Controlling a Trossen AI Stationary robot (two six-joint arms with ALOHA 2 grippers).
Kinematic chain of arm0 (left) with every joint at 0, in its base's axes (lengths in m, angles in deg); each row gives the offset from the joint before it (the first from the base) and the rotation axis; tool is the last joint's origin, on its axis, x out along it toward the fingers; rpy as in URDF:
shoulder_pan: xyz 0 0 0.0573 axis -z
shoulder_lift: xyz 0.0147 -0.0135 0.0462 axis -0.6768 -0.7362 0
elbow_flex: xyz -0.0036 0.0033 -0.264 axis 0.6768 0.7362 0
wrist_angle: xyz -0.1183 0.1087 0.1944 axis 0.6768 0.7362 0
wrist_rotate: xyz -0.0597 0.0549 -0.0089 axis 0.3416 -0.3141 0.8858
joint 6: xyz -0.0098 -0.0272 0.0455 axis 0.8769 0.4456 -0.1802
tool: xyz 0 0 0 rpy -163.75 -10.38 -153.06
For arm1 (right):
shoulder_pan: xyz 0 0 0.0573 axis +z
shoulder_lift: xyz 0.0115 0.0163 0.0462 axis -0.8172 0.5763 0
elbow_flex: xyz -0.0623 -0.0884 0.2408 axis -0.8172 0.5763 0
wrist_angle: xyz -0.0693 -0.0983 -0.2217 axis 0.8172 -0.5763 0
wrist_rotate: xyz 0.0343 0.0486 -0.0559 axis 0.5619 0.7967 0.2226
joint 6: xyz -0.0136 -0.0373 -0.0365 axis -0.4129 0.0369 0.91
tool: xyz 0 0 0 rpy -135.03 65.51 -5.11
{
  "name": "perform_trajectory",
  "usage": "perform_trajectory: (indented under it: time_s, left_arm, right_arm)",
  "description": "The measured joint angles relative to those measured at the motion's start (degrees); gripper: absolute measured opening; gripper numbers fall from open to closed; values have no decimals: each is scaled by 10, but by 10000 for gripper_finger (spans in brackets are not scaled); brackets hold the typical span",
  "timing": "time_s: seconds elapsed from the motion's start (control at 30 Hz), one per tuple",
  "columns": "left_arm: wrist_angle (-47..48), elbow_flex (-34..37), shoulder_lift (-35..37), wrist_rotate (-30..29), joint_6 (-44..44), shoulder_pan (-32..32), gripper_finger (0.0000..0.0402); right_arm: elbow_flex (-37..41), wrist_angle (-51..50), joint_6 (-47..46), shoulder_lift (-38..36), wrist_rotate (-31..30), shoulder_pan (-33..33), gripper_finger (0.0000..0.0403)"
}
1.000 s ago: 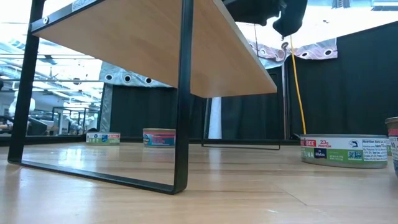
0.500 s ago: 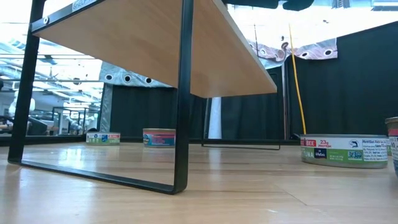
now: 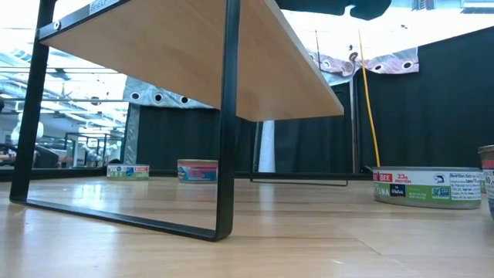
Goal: Stack canned seafood by type on shelf
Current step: Stack the light blue tuna can on top of the other light blue tuna can
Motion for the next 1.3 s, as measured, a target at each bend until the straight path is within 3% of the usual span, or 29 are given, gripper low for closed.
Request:
perform_trajectory:
  time_s: [0.1, 0.17, 0.3, 0.57, 0.83, 0.97, 1.17, 1.3]
  left_arm:
    - [35, 0, 11, 2, 0, 24, 290]
    - [72, 0, 20, -2, 0, 55, 290]
    - [116, 19, 31, -75, 15, 161, 280]
    - [56, 89, 31, -216, 25, 414, 211]
    - [31, 95, -19, -389, 25, 623, 136]
    - [-1, 95, -90, -405, 28, 680, 93]
    - [-53, 95, -208, -406, 57, 706, 15]
    - [-55, 94, -259, -407, 135, 713, 7]
  right_arm:
    - [0, -8, -8, -20, -36, 23, 249]
    - [0, -20, -23, -43, -92, 48, 245]
    - [0, -58, -125, -97, -189, 97, 232]
    - [0, -140, -409, -160, -187, 154, 199]
    - [0, -145, -493, -150, -189, 169, 182]
    - [0, -146, -508, -150, -193, 169, 177]
    - [0, -151, -507, -150, -207, 169, 171]
    - [0, -152, -520, -150, -232, 169, 169]
